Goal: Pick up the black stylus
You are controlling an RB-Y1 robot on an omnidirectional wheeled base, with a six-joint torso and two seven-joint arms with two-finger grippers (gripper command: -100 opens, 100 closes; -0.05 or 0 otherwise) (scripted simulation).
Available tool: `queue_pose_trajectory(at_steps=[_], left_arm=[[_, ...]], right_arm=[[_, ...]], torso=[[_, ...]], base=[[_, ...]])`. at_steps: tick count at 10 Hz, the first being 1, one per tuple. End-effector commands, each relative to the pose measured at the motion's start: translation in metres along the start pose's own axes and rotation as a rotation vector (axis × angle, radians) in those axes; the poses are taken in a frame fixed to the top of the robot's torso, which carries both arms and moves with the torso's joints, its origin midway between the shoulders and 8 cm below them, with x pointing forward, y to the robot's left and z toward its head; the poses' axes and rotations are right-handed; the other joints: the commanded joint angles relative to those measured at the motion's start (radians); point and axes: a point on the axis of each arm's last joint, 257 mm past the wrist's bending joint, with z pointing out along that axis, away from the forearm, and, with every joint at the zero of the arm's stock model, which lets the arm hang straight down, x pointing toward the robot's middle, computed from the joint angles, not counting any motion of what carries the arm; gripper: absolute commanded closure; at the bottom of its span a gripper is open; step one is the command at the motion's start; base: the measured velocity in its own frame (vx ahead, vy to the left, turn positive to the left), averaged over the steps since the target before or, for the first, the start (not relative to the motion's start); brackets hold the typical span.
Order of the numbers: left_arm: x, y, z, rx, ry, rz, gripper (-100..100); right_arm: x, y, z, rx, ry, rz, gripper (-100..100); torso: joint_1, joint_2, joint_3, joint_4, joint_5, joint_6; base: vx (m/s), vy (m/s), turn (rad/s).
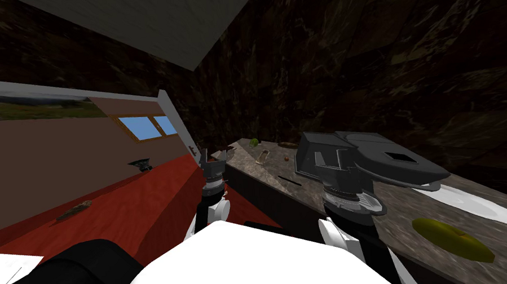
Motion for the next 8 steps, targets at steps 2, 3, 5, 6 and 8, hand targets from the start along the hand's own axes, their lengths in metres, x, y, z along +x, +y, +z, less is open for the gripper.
queue_pose_trajectory(at_steps=[2, 3, 5, 6, 8], left_arm=[[0.000, 0.000, 0.000, 0.000, 0.000, 0.000, 0], [0.000, 0.000, 0.000, 0.000, 0.000, 0.000, 0], [0.000, 0.000, 0.000, 0.000, 0.000, 0.000, 0], [0.000, 0.000, 0.000, 0.000, 0.000, 0.000, 0], [0.000, 0.000, 0.000, 0.000, 0.000, 0.000, 0]], right_arm=[[0.009, -0.002, -0.005, 0.001, 0.066, -0.028, -100], [0.015, -0.003, -0.008, 0.002, 0.104, -0.045, -100], [0.025, -0.007, -0.016, 0.003, 0.179, -0.082, -100], [0.027, -0.008, -0.016, 0.004, 0.197, -0.086, -100], [0.033, -0.011, -0.022, 0.006, 0.252, -0.109, -100]], torso=[[0.000, 0.001, 0.000, 0.000, 0.000, 0.000], [0.000, 0.001, 0.001, 0.000, 0.000, 0.000], [0.000, 0.002, 0.001, 0.000, 0.000, 0.000], [0.000, 0.002, 0.001, 0.000, 0.000, 0.000], [0.000, 0.002, 0.001, 0.000, 0.000, 0.000]], base=[[-0.016, 0.003, -0.006], [-0.028, 0.010, -0.002], [-0.032, 0.010, 0.001], [-0.023, 0.008, 0.001], [-0.021, 0.006, 0.005]])
